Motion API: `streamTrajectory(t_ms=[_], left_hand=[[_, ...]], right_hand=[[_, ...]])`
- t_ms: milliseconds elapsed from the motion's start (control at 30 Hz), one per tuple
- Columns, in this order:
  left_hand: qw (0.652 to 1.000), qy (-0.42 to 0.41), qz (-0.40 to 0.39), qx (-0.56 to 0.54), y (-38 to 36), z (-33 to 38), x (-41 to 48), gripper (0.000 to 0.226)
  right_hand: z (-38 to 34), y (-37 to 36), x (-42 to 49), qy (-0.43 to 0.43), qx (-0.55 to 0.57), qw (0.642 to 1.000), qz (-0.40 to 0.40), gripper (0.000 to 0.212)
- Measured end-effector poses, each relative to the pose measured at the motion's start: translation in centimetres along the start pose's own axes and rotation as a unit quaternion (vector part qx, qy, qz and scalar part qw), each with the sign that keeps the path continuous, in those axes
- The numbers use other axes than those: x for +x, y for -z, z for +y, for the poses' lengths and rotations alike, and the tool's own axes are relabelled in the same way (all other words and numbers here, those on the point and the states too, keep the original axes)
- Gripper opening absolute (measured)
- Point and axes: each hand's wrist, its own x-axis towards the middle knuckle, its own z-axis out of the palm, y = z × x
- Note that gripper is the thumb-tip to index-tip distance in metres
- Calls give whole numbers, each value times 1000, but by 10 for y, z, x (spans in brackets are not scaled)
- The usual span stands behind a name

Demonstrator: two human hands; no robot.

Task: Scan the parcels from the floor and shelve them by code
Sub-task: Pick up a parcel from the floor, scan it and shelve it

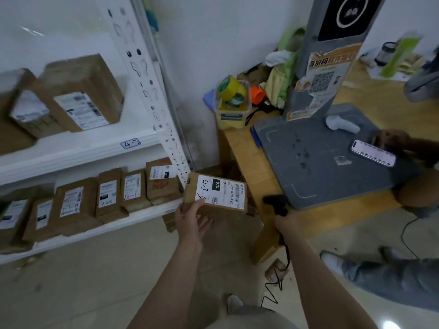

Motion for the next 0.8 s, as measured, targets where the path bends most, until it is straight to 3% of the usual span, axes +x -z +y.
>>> streamTrajectory(t_ms=[200, 533, 800], left_hand=[[999, -21, 19, -22, 7, 12, 7, 69], [994, -99, -2, 37, 3, 25, 1, 82], [991, -131, -5, 30, 7, 28, 0, 90]], right_hand=[[-48, -7, -28, 85, 106, 990, -46, 26], [-96, 3, -62, 238, 39, 954, -180, 9], [-86, 2, -61, 275, 8, 949, -153, 11]])
